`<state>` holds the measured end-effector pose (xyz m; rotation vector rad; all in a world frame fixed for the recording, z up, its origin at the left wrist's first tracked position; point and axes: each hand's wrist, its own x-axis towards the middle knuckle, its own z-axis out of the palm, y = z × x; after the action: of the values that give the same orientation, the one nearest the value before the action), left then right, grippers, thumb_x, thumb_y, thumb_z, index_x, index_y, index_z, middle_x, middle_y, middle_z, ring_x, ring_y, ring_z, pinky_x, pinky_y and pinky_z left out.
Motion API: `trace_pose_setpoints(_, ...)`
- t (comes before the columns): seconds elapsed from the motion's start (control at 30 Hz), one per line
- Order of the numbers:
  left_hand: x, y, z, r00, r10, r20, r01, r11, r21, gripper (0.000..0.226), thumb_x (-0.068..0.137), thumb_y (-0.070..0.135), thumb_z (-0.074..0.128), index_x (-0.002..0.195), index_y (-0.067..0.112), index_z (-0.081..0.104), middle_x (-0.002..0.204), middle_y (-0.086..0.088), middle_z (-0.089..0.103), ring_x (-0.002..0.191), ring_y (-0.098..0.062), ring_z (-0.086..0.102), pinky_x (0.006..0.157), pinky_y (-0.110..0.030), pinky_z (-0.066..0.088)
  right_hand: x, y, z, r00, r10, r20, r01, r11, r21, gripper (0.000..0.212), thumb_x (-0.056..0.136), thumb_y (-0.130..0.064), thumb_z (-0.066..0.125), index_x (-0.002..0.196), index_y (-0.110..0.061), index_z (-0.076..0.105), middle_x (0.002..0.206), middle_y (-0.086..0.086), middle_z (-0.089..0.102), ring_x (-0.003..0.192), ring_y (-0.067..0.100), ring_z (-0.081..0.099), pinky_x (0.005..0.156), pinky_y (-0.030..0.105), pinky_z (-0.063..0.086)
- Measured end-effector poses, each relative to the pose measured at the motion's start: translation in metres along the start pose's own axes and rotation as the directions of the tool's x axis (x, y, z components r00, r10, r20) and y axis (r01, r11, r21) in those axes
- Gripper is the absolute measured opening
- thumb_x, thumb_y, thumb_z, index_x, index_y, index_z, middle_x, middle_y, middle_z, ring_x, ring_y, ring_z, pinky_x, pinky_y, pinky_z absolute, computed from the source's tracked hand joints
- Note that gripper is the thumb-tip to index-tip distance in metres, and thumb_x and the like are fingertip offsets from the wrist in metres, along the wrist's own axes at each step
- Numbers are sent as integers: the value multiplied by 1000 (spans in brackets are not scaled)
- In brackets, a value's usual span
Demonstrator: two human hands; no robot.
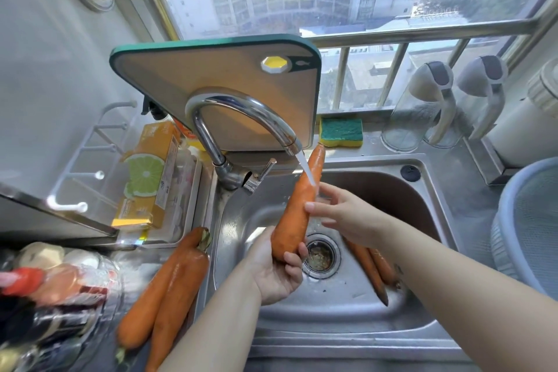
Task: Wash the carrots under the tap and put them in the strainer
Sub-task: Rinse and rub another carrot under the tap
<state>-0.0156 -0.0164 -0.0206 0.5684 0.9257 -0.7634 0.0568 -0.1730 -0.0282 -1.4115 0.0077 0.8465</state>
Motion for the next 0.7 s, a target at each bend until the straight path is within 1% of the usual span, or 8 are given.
trace_pose_setpoints(0.1,-1,3,2,998,44,-34,-42,998,44,50,87,46,51,70,1,67,61,-6,58,32,-8,45,33,-14,31,-1,-2,-5,998,68,1,-68,998,-17,57,76,-29,73,129,-23,54,110,-2,70,108,14,64,101,44,36)
trace_pose_setpoints(0.23,1,6,14,990,115,-79,-104,987,126,46,87,47,53,78,4,68,60,-4,59,33,-7,45,33,-13,31,-3,3,2,997,55,-49,-58,996,-63,31,82,-16,72,111,-7,65,94,9,72,83,16,69,95,39,49)
trace_pose_setpoints(0.33,-2,8,16,993,112,-43,-104,984,147,50,84,47,55,65,4,71,60,-5,58,32,-7,45,32,-14,31,-3,4,-3,997,40,-64,-37,998,43,26,85,-11,67,109,-1,67,95,16,71,84,18,69,89,32,53)
trace_pose_setpoints(0.43,-5,10,15,996,84,-30,-79,987,138,42,88,43,50,76,6,64,59,-4,56,32,-6,42,34,-12,29,-4,5,-7,995,22,-101,-11,994,111,13,89,-12,62,96,-5,71,88,12,73,77,16,70,85,30,55)
trace_pose_setpoints(0.5,-5,9,13,998,58,-33,-53,990,133,41,90,43,48,78,6,62,59,-5,57,32,-6,42,34,-12,29,-4,3,-8,986,-14,-167,-17,983,-184,15,92,-18,61,90,-8,72,83,5,73,77,16,69,80,29,53)
trace_pose_setpoints(0.6,-5,5,7,999,24,-33,-20,992,123,42,91,43,44,80,6,61,60,-4,57,32,-6,43,34,-12,30,-1,1,-7,986,-68,-150,-80,603,-794,32,96,-27,53,86,-2,70,75,4,65,68,17,58,64,28,44)
trace_pose_setpoints(0.63,-5,4,5,999,18,-37,-14,992,122,43,92,42,43,79,5,61,61,-4,57,32,-6,42,34,-12,30,0,-1,-6,987,-58,-148,-99,501,-860,37,98,-31,50,83,-2,68,72,5,61,65,17,53,61,28,40)
trace_pose_setpoints(0.7,-5,5,-1,999,10,-46,-5,994,111,45,91,43,43,77,4,61,61,-5,57,32,-6,43,35,-12,29,-1,-5,-6,973,-118,-197,-128,429,-894,36,96,-33,52,71,-11,64,67,1,61,64,16,54,60,28,40)
